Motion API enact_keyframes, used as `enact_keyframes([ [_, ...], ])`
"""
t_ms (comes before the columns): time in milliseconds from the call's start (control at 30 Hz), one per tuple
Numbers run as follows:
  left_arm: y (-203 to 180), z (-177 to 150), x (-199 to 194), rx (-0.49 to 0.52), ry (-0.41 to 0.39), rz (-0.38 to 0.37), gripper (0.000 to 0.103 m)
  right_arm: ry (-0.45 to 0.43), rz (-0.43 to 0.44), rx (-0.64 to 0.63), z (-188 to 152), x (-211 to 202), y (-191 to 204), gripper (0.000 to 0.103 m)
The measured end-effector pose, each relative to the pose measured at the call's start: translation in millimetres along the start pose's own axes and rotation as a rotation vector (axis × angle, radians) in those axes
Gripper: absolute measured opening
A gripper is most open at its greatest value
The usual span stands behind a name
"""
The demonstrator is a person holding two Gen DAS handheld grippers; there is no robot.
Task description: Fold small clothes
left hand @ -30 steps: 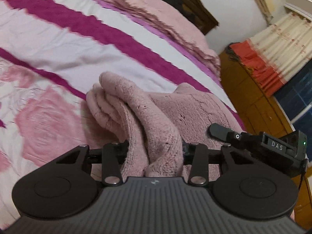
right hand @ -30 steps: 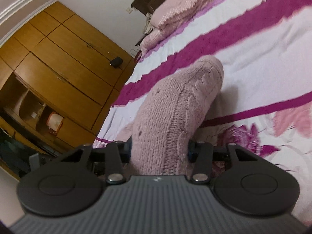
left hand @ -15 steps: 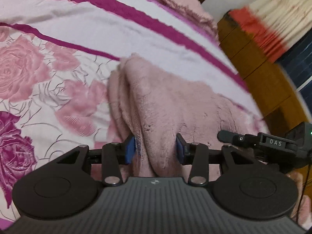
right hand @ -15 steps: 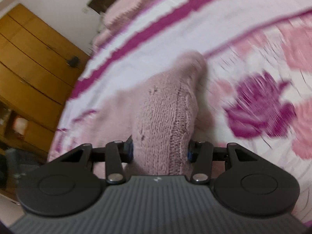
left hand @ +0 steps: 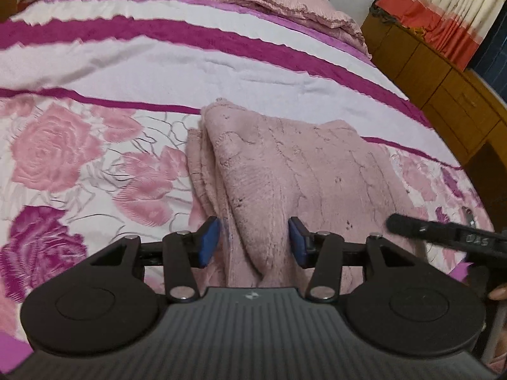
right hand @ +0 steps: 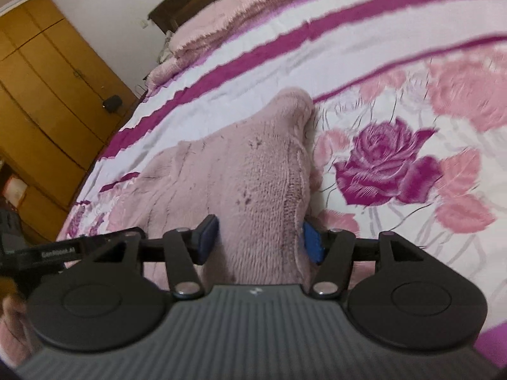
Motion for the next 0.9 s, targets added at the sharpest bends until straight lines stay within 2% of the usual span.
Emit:
enact_keyframes([
  [100,-1,-8,-12,0.005,-0.006,0.025,0.055,-0.037,-0.004,-0.014,-2,-17,0,0.058],
  [133,-1,-12,-17,0.001,-0.007,0.028,0.056,-0.045,-0.003,-0.013,-3,-20,0,0.054],
  [167,-1,-15,-20,-0.001,-0.010,0.033,0.056,-0.052,-0.001,-0.017,-5,-24,1,0.044],
  [367,2,-29,-15,0.046,-0.015,0.124,0.063,-0.046,-0.047,-0.084,-17,-19,7,0.042],
  [533,-8,-32,-27,0.089,-0.045,0.147,0.065,-0.091,-0.056,-0.117,-18,-36,17,0.045],
  [600,-12,-34,-35,0.105,-0.055,0.160,0.067,-0.093,-0.058,-0.137,-22,-42,19,0.051],
  [667,-14,-40,-41,0.097,-0.059,0.167,0.069,-0.095,-0.066,-0.157,-28,-47,19,0.064],
  [800,-15,-59,-47,0.064,-0.045,0.168,0.084,-0.067,-0.100,-0.206,-46,-49,18,0.065],
  [900,-17,-76,-45,0.064,-0.028,0.181,0.087,-0.035,-0.123,-0.236,-62,-47,17,0.065],
])
Point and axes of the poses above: each gripper's, at about its wrist camera, not at the fingertips, and x roughly the way its jaws point, y to its left, z to its top, the point moved 8 cm from there along x, roughly the way its jaws point, and after that the axes turned 2 degrees about -x, right-handed, at the moved point
